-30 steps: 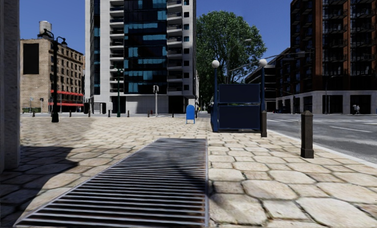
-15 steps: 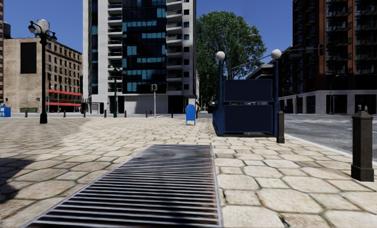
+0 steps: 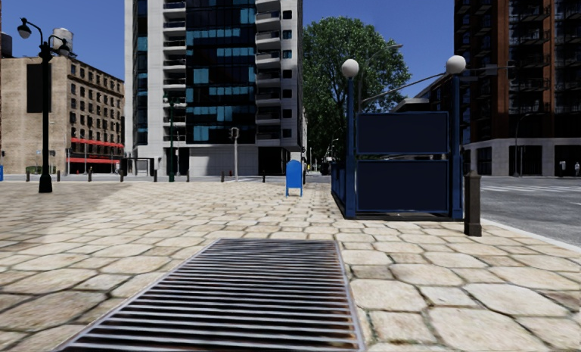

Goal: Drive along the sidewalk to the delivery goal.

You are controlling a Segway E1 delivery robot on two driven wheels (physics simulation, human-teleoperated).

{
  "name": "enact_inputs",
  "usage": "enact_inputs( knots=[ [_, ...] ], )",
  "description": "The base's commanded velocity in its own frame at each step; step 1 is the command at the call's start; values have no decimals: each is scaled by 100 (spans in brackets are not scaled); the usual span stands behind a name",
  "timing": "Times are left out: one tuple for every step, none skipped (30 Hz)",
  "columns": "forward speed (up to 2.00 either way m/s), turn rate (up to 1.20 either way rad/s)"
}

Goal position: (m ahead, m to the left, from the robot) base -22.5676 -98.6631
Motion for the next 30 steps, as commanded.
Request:
enact_inputs(
  knots=[
    [200, 0],
    [200, 0],
    [200, 0],
    [200, 0],
    [200, 0],
    [200, 0],
    [200, 0],
    [200, 0],
    [200, 0],
    [200, 0],
    [200, 0],
    [200, 0],
    [200, 0],
    [200, 0],
    [200, 0],
    [200, 0],
    [200, 0],
    [200, 0],
    [200, 0],
    [200, 0],
    [200, 0],
    [200, 0],
    [200, 0],
    [200, 0],
    [200, 0],
    [200, 0],
    [200, 0],
    [200, 0],
    [200, 0],
    [200, 0]
  ],
)
